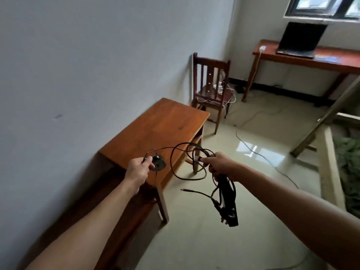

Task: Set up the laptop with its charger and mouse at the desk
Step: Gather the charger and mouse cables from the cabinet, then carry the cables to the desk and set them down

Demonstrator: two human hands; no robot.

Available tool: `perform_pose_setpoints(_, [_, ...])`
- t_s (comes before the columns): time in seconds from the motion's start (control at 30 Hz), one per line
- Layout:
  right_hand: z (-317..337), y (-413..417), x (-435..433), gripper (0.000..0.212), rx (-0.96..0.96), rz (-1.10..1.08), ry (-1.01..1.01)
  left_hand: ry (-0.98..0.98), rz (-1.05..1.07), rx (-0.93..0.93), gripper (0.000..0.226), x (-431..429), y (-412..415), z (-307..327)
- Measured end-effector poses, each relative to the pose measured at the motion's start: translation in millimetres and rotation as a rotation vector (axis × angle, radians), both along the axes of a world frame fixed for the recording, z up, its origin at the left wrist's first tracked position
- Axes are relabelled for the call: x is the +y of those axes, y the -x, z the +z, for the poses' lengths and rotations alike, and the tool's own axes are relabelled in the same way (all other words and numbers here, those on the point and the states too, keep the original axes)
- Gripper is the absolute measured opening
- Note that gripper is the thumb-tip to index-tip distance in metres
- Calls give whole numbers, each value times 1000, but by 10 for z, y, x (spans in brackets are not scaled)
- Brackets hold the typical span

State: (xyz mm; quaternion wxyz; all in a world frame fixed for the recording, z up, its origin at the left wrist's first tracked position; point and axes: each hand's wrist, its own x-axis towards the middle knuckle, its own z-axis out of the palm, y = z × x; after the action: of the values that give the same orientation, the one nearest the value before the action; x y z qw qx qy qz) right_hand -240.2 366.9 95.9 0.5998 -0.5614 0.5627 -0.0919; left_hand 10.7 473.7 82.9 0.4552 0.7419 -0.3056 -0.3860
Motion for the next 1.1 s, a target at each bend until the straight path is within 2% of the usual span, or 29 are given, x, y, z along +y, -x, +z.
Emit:
perform_pose_setpoints(0.17, [-137,1354,-493,29,59,-192,43,-72,-175,-14,40,-821,1273,-205])
perform_pose_setpoints(0.37, [-467,2254,-1134,32,203,-249,142,-115,-317,-32,40,-1800,2013,-349])
perform_pose_setpoints(0.53, [-740,2796,-1977,35,384,-251,210,-126,-421,-55,41,-2907,2394,-550])
perform_pose_setpoints(0.73, [-850,3130,-3057,34,497,-328,279,-118,-566,-99,42,-4380,2706,-600])
perform_pose_setpoints(1.1, [-732,3625,-5027,27,768,-238,501,-20,-846,-459,38,-6924,3325,-308])
